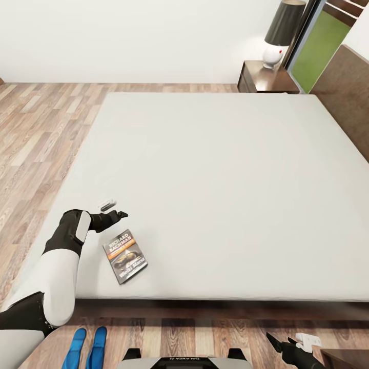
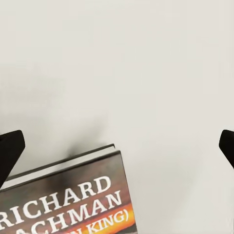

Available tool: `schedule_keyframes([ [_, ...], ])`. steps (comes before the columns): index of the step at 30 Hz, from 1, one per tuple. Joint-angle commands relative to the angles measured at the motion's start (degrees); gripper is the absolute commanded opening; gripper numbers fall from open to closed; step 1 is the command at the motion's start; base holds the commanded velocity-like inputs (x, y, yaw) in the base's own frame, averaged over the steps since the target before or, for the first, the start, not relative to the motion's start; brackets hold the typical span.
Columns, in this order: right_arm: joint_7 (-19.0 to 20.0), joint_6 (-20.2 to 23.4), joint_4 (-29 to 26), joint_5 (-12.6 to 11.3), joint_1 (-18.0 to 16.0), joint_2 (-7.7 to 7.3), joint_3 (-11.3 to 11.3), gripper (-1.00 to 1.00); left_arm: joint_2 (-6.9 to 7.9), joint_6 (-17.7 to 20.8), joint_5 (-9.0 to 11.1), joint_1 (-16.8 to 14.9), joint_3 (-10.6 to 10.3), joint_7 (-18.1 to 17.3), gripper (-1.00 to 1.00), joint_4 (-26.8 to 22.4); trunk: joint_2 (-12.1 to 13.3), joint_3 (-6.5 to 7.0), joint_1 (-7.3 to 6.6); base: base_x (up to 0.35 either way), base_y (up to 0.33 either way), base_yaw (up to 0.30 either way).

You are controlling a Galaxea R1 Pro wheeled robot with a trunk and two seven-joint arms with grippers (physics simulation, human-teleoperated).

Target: In the bedroom, move the book from the bed onto either nightstand, and place the two sandals side by side next to the bed.

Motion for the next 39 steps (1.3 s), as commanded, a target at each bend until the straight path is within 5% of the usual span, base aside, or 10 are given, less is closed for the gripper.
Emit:
schedule_keyframes([
  [1, 0.3, -0.3, 0.3, 0.0, -0.1, -0.02, -0.3, 1.0, -0.01, 0.3, 0.3, 0.0, 0.2, 0.0, 1.0, 0.0, -0.4, -0.22, 0.23, 0.0, 0.0, 0.0],
  [18, 0.3, -0.3, 0.3, 0.0, -0.1, -0.02, -0.3, 1.0, 0.0, 0.3, 0.3, 0.0, 0.2, 0.0, 1.0, 0.0, -4.1, -1.83, 2.2, 0.0, 0.0, 0.0],
  [29, 0.3, -0.3, 0.3, 0.0, -0.1, -0.02, -0.3, 1.0, -0.01, 0.3, 0.3, 0.0, 0.1, 0.0, 1.0, 0.0, -4.1, -1.83, 2.2, 0.0, 0.0, 0.0],
  [39, 0.3, -0.3, 0.3, 0.0, -0.1, -0.02, -0.3, 1.0, -0.01, 0.3, 0.3, 0.0, 0.1, 0.0, 1.0, 0.0, -7.7, -3.45, 4.18, 0.0, 0.0, 0.0],
])
